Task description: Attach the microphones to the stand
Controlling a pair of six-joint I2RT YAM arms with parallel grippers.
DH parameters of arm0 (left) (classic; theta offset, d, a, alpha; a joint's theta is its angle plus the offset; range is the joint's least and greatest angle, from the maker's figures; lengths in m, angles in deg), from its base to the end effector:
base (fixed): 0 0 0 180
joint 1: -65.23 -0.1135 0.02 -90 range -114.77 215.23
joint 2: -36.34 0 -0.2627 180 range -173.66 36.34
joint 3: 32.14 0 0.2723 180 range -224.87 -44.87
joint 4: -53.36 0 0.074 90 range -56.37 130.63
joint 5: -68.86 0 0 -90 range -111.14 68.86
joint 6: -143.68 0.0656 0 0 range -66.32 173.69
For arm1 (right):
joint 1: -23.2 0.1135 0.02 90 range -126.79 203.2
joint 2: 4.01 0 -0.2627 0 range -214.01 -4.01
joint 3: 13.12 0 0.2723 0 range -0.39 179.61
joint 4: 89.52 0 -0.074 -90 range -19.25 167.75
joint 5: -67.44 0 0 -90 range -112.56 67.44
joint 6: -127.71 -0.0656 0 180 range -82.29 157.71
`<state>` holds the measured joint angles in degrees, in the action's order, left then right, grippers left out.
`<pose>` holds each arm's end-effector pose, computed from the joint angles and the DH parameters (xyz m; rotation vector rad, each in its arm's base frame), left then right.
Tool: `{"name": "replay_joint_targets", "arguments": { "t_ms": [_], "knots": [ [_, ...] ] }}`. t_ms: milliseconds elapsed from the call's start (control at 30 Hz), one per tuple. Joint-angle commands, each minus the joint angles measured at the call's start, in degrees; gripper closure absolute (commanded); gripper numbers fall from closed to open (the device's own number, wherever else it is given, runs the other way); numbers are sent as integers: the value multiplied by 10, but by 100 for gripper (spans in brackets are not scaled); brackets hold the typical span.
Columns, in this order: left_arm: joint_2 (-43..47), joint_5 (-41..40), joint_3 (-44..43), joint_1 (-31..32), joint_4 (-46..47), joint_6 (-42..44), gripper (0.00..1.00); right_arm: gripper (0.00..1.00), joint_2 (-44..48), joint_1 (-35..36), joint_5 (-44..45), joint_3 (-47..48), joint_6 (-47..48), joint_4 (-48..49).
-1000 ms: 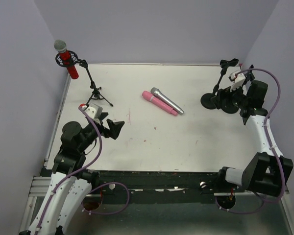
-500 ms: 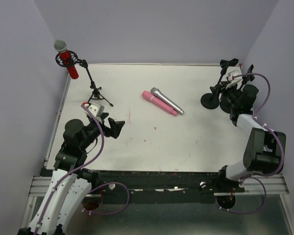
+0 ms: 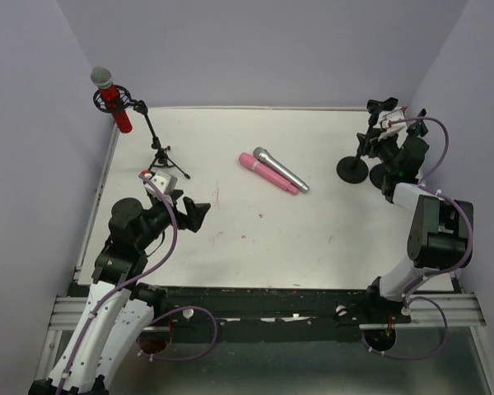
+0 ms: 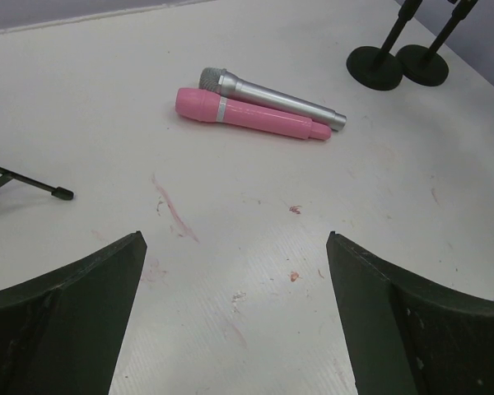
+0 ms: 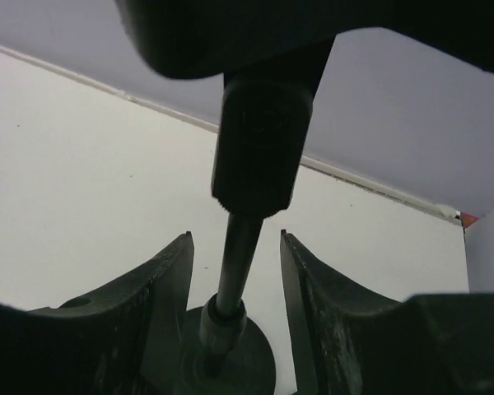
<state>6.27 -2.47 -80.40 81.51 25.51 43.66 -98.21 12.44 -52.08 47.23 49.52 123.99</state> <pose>0.1722 -0.0722 0.3073 0.3388 1.7381 -0.6176 0.3955 -0.0423 0.2230 -0.4135 1.5216 0.0974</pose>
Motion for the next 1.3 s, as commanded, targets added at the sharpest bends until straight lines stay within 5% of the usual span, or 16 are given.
{"name": "replay_joint_targets", "arguments": {
  "t_ms": [0,200,367,500,667,1000,1267],
  "knots": [
    [-1,-9,6,3,9,11,1,47,-32,3,24,31,-3,39],
    [-5,-9,5,3,10,12,1,86,-10,3,-22,14,-6,46],
    [-3,-6,7,3,12,13,1,96,69,12,-74,17,-40,-29],
    [-2,-2,7,3,15,14,1,98,127,51,-122,114,-28,-303],
    [11,0,2,3,16,14,1,98,161,182,-187,199,53,-565],
    [33,-35,10,-1,25,25,1,97,28,510,-107,310,75,-640],
    [44,-36,20,-1,34,35,1,94,-42,547,-48,368,43,-612]
  ]
}}
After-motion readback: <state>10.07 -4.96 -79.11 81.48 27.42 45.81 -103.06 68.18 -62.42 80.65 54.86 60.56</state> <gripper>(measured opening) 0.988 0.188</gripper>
